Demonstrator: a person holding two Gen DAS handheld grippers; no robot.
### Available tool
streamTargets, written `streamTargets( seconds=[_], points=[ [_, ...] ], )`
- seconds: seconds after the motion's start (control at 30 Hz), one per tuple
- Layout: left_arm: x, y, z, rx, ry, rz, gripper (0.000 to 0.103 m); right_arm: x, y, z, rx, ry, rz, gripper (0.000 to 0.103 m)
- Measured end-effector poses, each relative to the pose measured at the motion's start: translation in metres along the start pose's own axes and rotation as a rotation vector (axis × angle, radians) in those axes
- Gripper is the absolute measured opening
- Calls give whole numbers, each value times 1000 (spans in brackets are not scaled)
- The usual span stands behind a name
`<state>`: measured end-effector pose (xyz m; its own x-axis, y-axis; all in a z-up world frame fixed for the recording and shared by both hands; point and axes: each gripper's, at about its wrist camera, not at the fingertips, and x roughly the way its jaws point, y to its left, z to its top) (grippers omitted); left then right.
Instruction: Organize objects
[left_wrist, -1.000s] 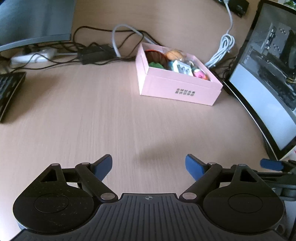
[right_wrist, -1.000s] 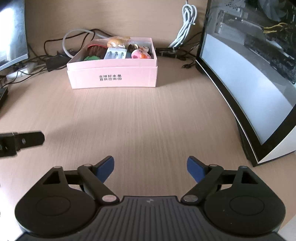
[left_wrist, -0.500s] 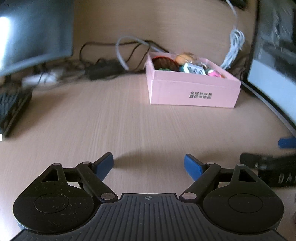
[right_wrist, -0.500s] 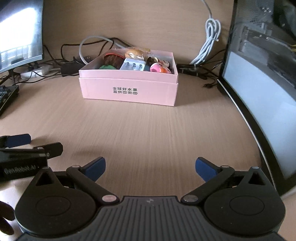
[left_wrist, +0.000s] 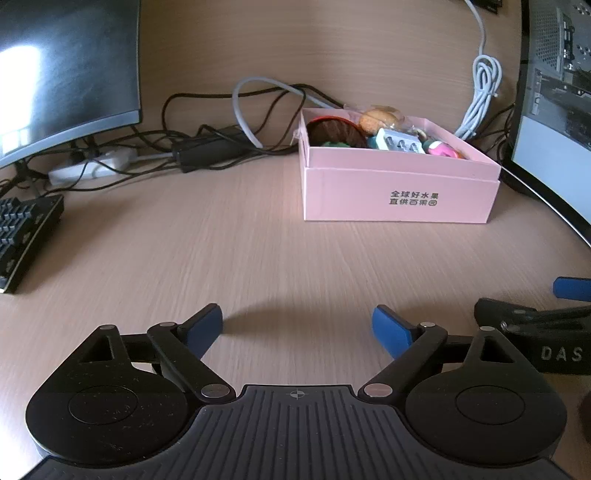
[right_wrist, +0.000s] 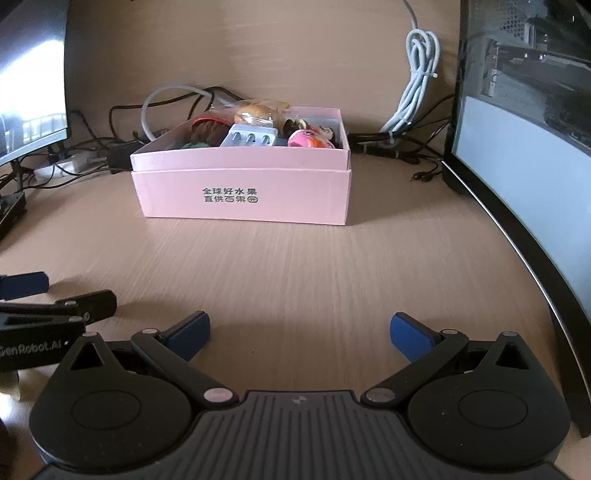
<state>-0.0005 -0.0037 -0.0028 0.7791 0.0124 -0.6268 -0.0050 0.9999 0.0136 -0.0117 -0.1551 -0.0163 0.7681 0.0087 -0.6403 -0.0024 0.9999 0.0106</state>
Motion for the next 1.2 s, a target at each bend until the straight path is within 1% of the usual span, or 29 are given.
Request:
streamTargets(
  seconds=[1.2],
  points=[
    [2, 1, 0, -4, 2, -5, 94, 5, 3, 4, 5, 1, -7, 103]
  ],
)
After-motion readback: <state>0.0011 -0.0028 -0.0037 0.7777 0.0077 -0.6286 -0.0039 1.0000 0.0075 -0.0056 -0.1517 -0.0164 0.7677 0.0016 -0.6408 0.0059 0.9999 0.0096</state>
